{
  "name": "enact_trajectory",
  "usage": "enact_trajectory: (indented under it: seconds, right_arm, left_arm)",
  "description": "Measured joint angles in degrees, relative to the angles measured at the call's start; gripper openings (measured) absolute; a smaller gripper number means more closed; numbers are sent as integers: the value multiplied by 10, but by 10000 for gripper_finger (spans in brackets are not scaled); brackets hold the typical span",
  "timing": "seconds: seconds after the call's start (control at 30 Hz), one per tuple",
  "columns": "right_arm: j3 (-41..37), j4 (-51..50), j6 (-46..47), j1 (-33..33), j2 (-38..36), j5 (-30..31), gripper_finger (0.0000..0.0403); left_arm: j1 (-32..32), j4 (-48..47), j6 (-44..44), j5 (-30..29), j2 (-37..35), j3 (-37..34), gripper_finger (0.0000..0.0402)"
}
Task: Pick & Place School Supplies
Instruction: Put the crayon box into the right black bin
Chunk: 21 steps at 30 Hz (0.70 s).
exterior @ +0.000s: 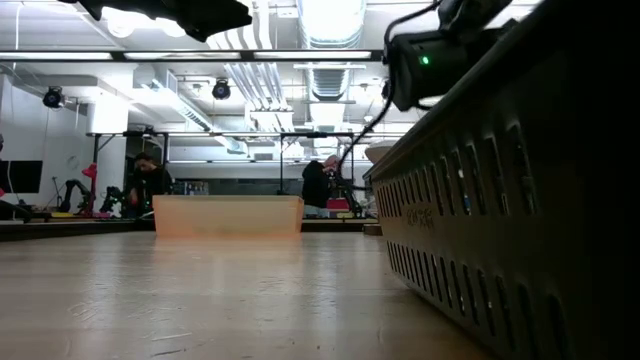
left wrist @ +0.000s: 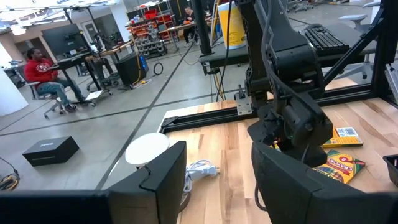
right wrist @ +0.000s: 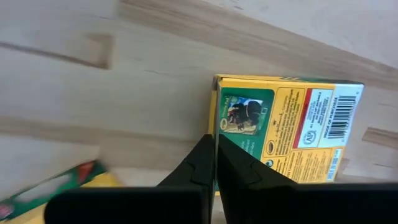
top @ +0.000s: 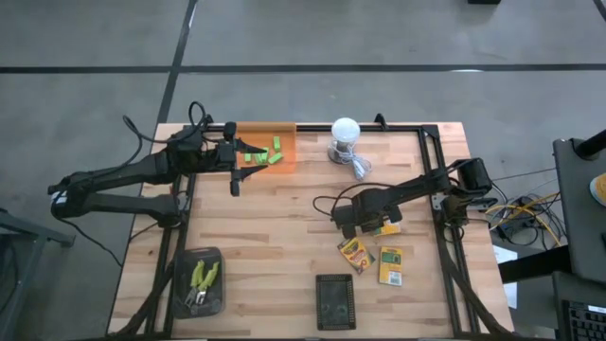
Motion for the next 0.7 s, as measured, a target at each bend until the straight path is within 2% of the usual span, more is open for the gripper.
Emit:
enact_trajectory:
  seconds: [0.27,0.7]
  right_arm:
    - [46,-10,-20,9,-25,10,8]
    - [126,-22,-177,46,-94,11,8]
  left_arm:
    - [0,0,0,0,0,0,188]
    - [0,0,0,0,0,0,188]
